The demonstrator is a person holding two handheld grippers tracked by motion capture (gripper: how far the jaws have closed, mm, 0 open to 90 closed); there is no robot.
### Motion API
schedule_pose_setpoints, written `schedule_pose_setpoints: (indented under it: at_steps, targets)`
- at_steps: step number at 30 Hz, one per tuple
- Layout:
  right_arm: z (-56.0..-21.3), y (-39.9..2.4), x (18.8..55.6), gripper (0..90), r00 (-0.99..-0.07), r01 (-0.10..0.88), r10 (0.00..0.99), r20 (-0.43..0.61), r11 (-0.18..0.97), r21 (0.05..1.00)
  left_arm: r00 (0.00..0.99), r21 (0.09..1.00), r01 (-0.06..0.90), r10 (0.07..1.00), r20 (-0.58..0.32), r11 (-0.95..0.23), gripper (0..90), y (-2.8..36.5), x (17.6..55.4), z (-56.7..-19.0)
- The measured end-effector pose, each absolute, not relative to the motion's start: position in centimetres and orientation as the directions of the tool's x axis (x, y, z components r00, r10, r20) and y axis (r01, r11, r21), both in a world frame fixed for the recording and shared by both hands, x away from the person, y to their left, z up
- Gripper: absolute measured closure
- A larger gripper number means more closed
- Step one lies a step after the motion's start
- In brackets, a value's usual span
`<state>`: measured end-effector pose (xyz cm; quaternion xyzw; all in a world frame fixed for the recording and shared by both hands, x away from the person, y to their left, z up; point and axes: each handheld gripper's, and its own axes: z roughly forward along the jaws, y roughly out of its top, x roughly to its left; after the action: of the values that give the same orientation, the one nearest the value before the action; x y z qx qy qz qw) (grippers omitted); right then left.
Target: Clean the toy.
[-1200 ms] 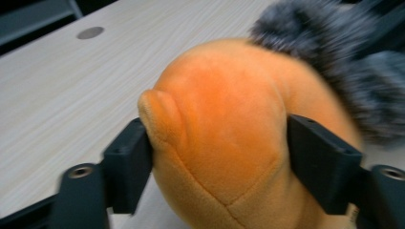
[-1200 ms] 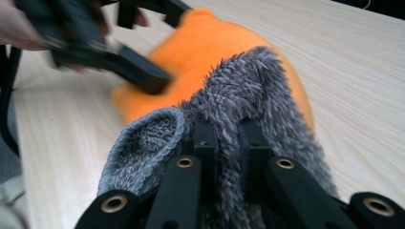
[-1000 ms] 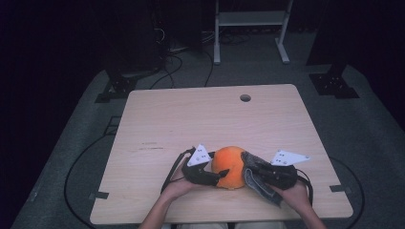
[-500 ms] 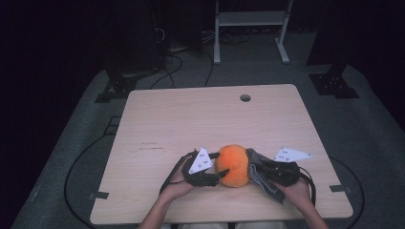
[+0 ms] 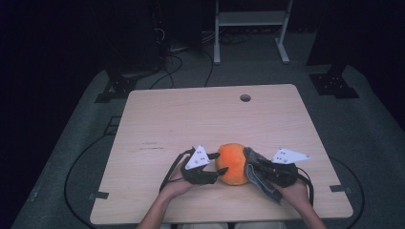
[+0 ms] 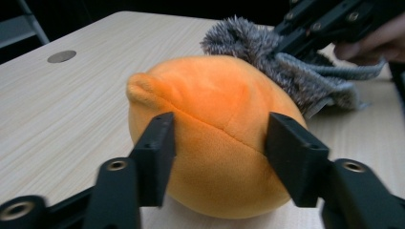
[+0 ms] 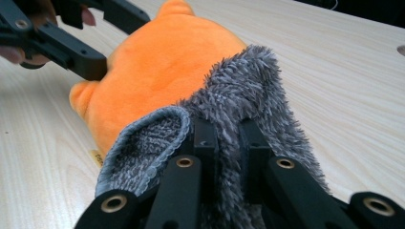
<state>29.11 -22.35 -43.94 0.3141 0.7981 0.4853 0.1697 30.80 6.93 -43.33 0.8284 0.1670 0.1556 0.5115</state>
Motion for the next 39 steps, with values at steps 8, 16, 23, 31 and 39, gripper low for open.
schedule_pose_setpoints:
  at_steps: [8, 16, 23, 31, 39]
  targets:
    - [-42.5, -19.9, 26.9, 80.4, -0.806, 0.238, 0.592, -0.021, 0.355, 0.904, 0.881, 0.893, 0.108, 0.459, 0.117, -0.436, 48.1, 6.4, 30.7, -43.5]
    - [-43.3, -21.0, 27.6, 80.4, -0.749, 0.275, 0.660, -0.058, 0.390, 0.879, 0.881, 0.902, 0.134, 0.466, 0.081, -0.411, 45.6, 6.8, 31.0, -43.7]
    - [-43.0, -19.1, 25.9, 80.3, -0.818, 0.198, 0.570, -0.073, 0.398, 0.896, 0.863, 0.900, 0.152, 0.500, 0.081, -0.408, 46.3, 6.3, 31.0, -43.7]
    - [-43.3, -21.5, 27.3, 80.3, -0.731, 0.278, 0.680, -0.064, 0.381, 0.882, 0.862, 0.894, 0.165, 0.501, 0.074, -0.416, 45.7, 6.5, 31.2, -43.9]
    - [-43.5, -21.4, 27.4, 80.3, -0.747, 0.297, 0.663, -0.047, 0.396, 0.869, 0.845, 0.894, 0.261, 0.534, -0.029, -0.364, 30.8, 6.2, 31.6, -44.0]
